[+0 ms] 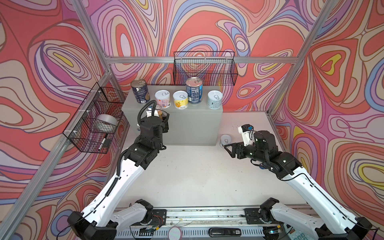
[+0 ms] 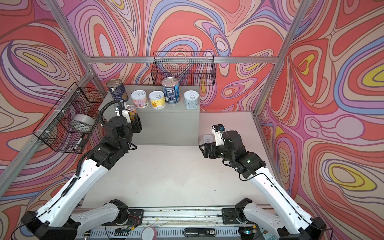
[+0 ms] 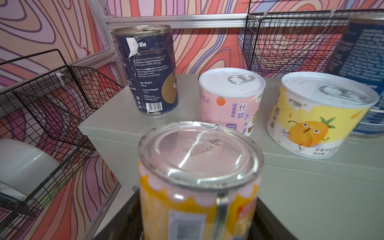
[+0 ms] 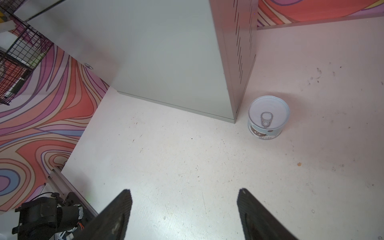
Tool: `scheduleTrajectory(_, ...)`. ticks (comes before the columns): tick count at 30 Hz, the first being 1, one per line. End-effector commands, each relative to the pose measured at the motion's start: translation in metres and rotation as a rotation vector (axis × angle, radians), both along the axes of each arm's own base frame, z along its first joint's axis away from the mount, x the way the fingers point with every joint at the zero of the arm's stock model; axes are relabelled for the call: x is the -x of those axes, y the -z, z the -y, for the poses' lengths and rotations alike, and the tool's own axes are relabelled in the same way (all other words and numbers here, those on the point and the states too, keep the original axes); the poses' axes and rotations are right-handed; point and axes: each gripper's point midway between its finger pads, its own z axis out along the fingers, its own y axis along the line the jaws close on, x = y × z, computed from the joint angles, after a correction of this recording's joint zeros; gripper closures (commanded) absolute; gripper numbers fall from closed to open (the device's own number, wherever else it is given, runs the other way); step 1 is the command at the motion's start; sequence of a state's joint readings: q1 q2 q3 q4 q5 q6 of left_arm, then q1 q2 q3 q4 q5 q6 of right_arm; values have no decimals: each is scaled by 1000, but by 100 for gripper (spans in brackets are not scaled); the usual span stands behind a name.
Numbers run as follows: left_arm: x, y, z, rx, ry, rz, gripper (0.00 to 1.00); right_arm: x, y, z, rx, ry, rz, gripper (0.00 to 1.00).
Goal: Place and organize the canned foods onto the counter
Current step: 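Carry the yellow-and-white can over the cabinet top beside the dark blue can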
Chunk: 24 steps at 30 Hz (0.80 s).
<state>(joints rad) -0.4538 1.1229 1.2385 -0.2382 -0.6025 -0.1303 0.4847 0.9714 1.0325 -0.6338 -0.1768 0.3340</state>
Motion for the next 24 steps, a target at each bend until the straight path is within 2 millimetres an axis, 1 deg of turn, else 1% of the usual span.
scheduleTrajectory(1,-2,-37,-3,36,8,94,56,0,-7,-1,-9,-17,31,17)
scheduleTrajectory(5,-13,-43,-8,19,-4,91,56,1,-5,1,-2,-11,36,17)
scheduleTrajectory(10,-26,-41,-12,18,-9,92,57,1,-1,4,13,-1,33,17)
scheduleTrajectory(17,-42,-40,-10,16,8,93,58,-1,1,6,35,7,34,17)
scheduleTrajectory(21,-48,-44,-5,13,26,105,58,-3,2,9,53,20,36,17)
scheduleTrajectory(24,-48,-49,-3,15,36,117,59,-5,4,8,54,23,27,17)
